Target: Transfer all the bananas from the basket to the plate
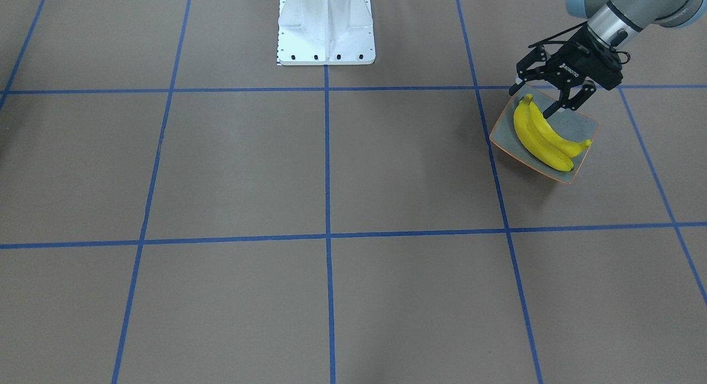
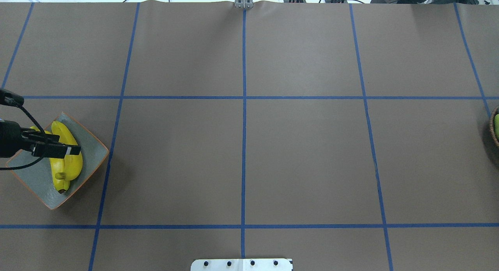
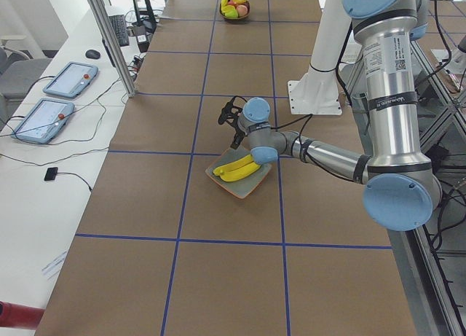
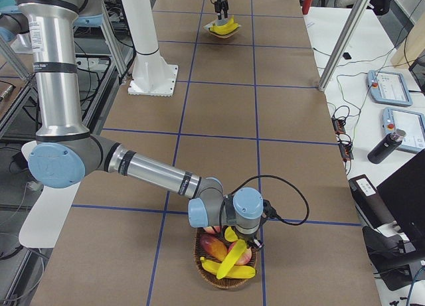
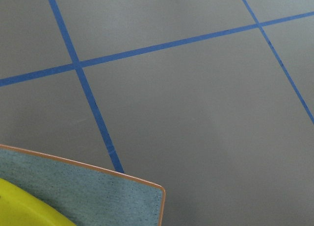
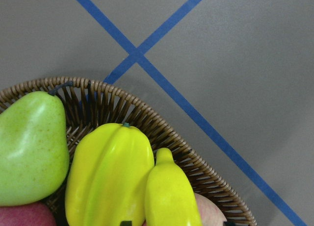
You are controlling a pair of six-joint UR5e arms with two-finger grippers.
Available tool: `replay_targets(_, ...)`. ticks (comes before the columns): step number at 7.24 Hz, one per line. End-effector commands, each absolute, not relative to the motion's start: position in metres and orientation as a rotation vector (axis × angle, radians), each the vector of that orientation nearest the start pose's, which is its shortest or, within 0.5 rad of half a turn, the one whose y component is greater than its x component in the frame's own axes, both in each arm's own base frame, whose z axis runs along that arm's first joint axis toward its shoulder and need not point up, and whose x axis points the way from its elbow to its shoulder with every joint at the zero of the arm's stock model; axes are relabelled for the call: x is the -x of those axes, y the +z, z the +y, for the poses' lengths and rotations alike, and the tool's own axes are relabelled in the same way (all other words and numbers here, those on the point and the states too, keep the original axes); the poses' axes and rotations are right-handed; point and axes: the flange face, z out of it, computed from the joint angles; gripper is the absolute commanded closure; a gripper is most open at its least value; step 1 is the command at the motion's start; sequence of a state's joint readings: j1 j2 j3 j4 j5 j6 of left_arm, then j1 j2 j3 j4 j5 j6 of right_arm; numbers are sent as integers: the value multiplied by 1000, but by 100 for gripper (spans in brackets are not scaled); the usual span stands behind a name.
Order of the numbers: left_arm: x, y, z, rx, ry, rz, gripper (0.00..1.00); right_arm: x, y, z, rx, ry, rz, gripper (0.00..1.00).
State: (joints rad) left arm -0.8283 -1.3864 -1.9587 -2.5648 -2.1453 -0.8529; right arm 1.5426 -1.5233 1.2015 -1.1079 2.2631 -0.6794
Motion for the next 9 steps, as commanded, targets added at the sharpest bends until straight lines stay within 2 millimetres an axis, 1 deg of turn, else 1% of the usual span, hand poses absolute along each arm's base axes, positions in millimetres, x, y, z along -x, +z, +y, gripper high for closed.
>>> replay_targets(1,-226,439,-364,-450,247,1179,0,-62,758,-509,-383,-722,-618,100)
replay_targets(2,-227,439,-363,-451,249,1181,0,-74,749,-511,-398,-698,-616,100)
replay_targets(3,-227,438,-363,-452,250,1182,0,-90,725,-516,-396,-664,-615,100)
replay_targets(4,-227,439,-364,-449,250,1182,0,-98,686,-526,-385,-642,-614,100)
replay_targets(5,-229,438,-366,-452,248,1184,0,-99,653,-540,-374,-625,-619,100)
replay_targets(6,-230,437,-366,-451,247,1186,0,-100,625,-561,-365,-544,-632,100)
replay_targets(7,-233,433,-369,-454,245,1193,0,-95,597,-576,-363,-405,-672,100)
replay_targets(8,-234,432,-368,-452,246,1198,0,-73,569,-582,-355,-327,-730,100)
replay_targets(9,-236,427,-370,-460,248,1206,0,-56,534,-581,-345,-229,-794,100)
